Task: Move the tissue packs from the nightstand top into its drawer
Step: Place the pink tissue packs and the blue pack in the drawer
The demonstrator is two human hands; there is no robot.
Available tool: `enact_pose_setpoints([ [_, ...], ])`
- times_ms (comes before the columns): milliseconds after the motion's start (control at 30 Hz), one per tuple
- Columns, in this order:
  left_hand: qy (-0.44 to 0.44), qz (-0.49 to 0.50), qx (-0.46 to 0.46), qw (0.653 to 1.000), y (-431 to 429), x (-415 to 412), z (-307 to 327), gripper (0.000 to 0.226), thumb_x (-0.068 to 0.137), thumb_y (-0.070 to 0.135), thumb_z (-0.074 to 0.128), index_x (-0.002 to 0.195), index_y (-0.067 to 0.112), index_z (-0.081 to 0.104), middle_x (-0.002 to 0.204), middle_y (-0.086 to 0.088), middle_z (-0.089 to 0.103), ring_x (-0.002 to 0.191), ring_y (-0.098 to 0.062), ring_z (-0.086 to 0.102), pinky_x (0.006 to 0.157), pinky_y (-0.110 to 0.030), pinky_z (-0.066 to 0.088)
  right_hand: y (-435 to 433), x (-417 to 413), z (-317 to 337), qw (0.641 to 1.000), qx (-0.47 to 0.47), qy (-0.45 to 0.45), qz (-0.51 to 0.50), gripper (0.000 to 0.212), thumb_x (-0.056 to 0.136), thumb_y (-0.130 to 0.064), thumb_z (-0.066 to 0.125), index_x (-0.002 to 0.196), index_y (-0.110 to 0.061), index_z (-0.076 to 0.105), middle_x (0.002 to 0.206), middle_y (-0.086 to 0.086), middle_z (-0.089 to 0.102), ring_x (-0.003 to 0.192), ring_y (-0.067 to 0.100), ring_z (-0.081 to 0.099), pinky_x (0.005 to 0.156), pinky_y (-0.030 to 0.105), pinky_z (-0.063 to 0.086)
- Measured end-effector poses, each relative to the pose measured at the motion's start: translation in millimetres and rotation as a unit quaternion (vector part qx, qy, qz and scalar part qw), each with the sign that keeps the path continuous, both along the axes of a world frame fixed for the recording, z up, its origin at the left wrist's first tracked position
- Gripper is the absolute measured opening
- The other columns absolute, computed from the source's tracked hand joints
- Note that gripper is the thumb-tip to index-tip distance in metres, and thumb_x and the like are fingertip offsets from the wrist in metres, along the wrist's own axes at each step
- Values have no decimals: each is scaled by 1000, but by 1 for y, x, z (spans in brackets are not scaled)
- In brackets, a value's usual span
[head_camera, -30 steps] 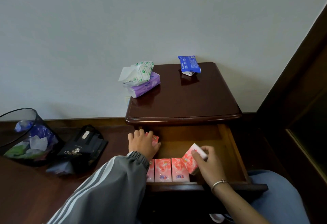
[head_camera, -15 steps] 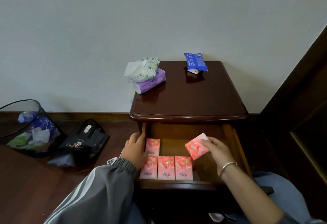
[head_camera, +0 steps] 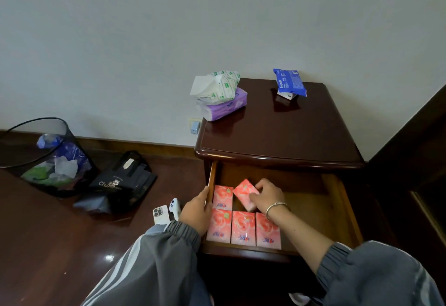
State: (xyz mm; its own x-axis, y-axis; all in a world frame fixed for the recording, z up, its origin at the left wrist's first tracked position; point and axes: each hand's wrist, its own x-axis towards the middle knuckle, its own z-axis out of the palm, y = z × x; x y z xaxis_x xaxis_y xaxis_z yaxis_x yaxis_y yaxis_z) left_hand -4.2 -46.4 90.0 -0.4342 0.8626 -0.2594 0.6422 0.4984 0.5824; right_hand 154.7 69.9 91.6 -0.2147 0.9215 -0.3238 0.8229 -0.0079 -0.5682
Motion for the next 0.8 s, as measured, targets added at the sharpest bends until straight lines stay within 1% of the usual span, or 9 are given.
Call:
enact_pose_setpoints([
  [100,-10,5,4,1000,2,2,1,52,100,23,37,150,22,25,142,-6,50,125,-24,51,107,-36,38,3,4,-2,998,-4,-64,23,13,82,-23,64,91,-14,66,98,3,69,91,21,64,73,29,52],
  [233,-6,-5,0,1000,2,3,3,53,100,19,36,151,17,23,142,-8,48,126,-24,50,103,-33,38,1,1,-3,997,6,-53,48,16,83,-21,67,96,-13,62,103,3,66,92,19,62,68,25,44],
  [367,-13,-6,-7,1000,0,3,6,52,100,21,36,151,17,23,143,-7,48,126,-22,50,104,-32,38,-4,-5,3,993,-9,-76,95,14,83,-18,66,94,-12,60,99,5,66,88,20,63,70,29,51],
  [467,-27,2,-17,999,-3,2,9,52,100,27,38,150,23,25,140,-3,51,124,-21,52,107,-38,39,-6,6,15,989,-23,-62,129,18,85,-20,64,102,-15,60,104,1,66,89,16,63,71,25,51],
  [567,-39,-6,-22,999,-3,-3,18,49,98,29,43,146,23,35,133,0,58,117,-17,57,99,-32,46,-12,27,38,988,-11,3,154,27,86,-30,63,112,-24,58,103,-7,65,87,5,59,66,14,45],
  [633,-26,-3,-19,999,1,-9,32,45,97,32,47,141,23,43,130,2,59,114,-14,58,92,-26,48,-10,50,61,983,40,40,176,23,86,-32,62,109,-31,60,94,-16,63,84,-2,58,66,9,44],
  [700,7,-5,-3,1000,9,-19,54,41,95,33,50,136,25,48,128,4,60,112,-12,58,86,-21,44,5,77,83,974,129,64,176,17,84,-28,64,101,-32,64,88,-17,64,84,-2,61,70,8,47],
  [767,26,-13,56,998,24,-26,82,34,94,31,54,127,26,56,117,5,66,106,-10,61,84,-20,43,33,106,98,964,217,63,141,18,84,-23,65,102,-25,65,94,-11,66,91,4,62,77,10,46],
  [800,24,-16,99,995,35,-27,96,30,93,29,56,122,25,60,111,4,68,102,-11,62,84,-21,44,52,118,102,960,251,42,118,22,85,-23,64,107,-22,64,101,-6,66,98,10,62,83,18,47],
])
